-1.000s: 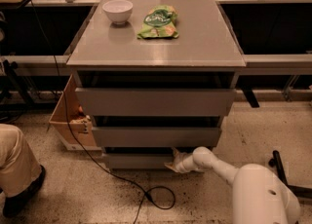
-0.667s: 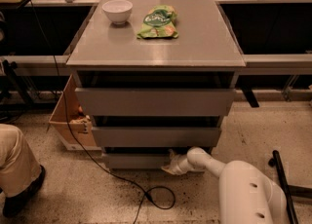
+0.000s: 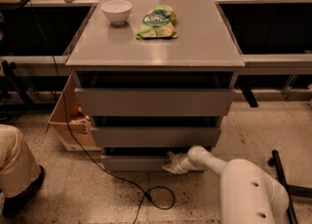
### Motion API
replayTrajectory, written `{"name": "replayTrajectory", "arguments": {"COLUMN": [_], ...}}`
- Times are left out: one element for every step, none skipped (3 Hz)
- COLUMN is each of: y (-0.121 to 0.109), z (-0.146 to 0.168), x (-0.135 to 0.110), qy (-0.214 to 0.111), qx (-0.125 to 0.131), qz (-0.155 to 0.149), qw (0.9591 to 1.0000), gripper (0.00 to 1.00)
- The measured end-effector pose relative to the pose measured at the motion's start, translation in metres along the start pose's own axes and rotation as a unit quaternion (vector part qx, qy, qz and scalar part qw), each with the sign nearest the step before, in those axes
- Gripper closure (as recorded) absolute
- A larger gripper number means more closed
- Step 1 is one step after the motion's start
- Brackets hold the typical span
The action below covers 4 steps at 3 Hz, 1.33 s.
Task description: Open bottom drawer
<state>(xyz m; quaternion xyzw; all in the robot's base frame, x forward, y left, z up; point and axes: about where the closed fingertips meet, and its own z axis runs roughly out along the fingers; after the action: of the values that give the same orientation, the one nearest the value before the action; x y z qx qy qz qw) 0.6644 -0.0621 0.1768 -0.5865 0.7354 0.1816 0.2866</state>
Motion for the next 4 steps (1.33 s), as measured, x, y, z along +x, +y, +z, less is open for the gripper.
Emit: {"name": "replayTrajectory", "arguments": {"y": [-0.001,-0.001,0.036,0.112], "z": [-0.007,-0.014,-0.015,-0.024], "x": [-0.005,-0.008,-0.006,-0.004], "qy": [0.0,0.0,0.011,0.029], "qx": [0.0,0.0,-0.044,-0.138], "qz": [0.0,0.0,-0.008,-0.019], "qw": [1.0,1.0,0.9989,0.9898], "gripper": [0.53,0.3,0.06,0.0]}}
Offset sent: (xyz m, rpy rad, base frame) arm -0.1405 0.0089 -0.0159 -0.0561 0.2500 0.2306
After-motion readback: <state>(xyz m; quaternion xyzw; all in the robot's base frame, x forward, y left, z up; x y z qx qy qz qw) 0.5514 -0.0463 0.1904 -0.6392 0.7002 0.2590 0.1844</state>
